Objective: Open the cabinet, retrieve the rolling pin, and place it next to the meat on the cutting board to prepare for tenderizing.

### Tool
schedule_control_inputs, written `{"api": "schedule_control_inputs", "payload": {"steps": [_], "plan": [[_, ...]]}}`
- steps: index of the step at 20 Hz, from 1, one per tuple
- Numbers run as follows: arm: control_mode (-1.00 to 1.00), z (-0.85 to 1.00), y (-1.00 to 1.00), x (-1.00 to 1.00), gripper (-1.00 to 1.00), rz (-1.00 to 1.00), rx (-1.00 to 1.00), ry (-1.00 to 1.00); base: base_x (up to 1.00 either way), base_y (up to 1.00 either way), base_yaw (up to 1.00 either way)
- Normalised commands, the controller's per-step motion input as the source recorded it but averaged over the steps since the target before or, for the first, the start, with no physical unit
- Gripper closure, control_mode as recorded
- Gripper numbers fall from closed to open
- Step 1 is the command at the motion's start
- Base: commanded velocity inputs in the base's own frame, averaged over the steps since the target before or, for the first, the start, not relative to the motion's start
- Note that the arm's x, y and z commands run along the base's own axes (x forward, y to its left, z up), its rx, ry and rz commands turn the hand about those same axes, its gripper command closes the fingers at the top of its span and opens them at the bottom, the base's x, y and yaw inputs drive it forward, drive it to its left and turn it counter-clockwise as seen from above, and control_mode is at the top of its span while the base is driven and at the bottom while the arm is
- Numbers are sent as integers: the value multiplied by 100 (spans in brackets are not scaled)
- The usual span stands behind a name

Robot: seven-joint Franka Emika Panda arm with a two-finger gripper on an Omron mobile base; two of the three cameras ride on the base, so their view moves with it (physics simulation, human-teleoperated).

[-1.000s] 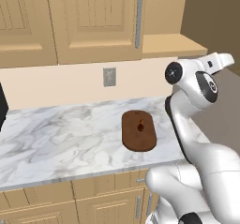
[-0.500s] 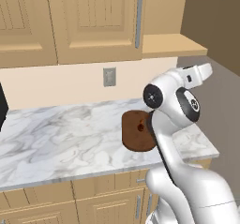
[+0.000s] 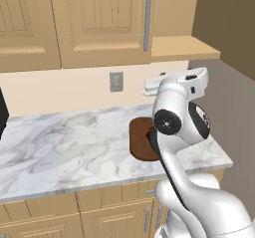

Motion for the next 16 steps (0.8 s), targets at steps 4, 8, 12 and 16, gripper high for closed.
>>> {"api": "schedule_control_inputs", "payload": {"steps": [4, 8, 12, 16], "plan": [[-100, 14, 72, 0, -100, 34, 8, -10, 0, 0, 0], [-100, 10, 57, -7, -100, 27, 12, -2, 0, 0, 0], [-100, 25, 41, 4, -100, 25, 18, 0, 0, 0, 0], [-100, 51, 8, 32, -100, 17, 22, 0, 0, 0, 0]]}}
